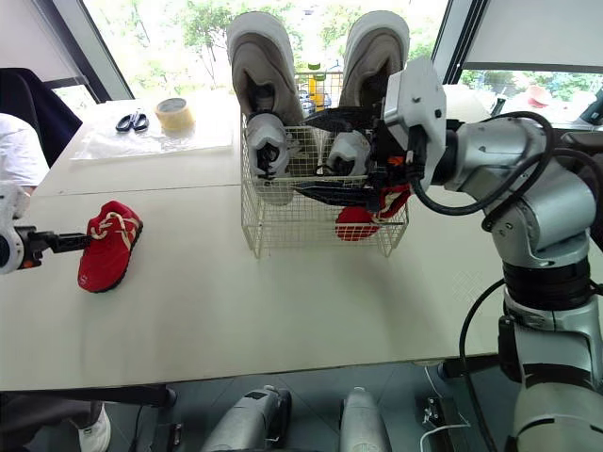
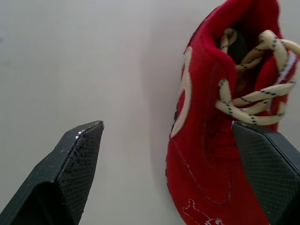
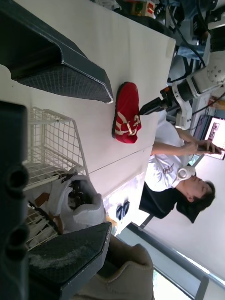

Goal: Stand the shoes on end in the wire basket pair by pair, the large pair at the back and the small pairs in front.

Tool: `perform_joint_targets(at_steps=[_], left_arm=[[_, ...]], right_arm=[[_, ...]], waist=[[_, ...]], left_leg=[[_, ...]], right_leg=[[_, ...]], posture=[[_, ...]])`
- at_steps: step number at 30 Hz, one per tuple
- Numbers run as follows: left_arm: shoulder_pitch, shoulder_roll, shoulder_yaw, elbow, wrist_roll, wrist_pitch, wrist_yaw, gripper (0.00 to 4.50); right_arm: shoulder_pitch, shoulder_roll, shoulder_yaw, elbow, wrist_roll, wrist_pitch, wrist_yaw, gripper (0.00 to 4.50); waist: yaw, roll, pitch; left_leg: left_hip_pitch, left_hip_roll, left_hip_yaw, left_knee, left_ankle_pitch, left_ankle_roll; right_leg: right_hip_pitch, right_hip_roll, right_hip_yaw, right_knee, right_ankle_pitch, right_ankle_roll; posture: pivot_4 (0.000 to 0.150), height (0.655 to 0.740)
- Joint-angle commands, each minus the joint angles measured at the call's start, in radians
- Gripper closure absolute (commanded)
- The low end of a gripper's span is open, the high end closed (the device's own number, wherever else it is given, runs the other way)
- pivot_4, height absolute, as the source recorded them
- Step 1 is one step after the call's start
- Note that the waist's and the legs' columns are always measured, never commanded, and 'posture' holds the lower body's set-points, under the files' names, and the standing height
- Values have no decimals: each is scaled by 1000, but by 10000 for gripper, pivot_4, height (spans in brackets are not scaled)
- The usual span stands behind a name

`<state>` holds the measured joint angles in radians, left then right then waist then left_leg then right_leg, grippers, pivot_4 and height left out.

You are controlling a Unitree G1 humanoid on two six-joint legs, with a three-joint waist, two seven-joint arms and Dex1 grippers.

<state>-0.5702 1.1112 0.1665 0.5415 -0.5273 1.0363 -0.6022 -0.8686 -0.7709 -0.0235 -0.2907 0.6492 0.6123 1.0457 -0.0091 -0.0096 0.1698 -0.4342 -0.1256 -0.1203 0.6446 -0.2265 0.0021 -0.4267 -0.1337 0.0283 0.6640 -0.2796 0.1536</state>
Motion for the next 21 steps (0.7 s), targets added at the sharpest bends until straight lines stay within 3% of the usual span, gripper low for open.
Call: perform_joint_targets(at_steps=[1, 11, 14, 21], left_arm=[[-54, -54, -29, 109, 89, -106, -3, 0], [-249, -251, -66, 481, 266, -378, -32, 0], [-273, -273, -87, 545, 317, -423, -55, 8755], [-357, -267, -70, 561, 335, -437, -138, 42761]], right_arm=[[1, -26, -54, -53, 29, 25, -20, 1200], [38, -60, -96, -142, 72, 118, -95, 1200], [32, -65, -93, -153, 75, 132, -114, 0], [37, -66, -76, -161, 58, 129, -134, 0]], waist=[[-1, 0, 0], [33, 2, -2], [50, 3, -3], [48, 10, -9]], left_leg=[[0, 0, 0, 0, 0, 1], [2, -1, -2, 2, 0, 1], [9, -1, -3, 2, -1, 1], [11, 0, -6, 0, 0, 1]], right_leg=[[0, 0, 0, 0, 0, 0], [1, -1, -3, 1, 0, 0], [7, -1, -4, 1, 0, 0], [9, 0, -5, 2, 0, -1]], posture=[[1500, 7400], [1500, 7400], [1500, 7400], [1500, 7400]])
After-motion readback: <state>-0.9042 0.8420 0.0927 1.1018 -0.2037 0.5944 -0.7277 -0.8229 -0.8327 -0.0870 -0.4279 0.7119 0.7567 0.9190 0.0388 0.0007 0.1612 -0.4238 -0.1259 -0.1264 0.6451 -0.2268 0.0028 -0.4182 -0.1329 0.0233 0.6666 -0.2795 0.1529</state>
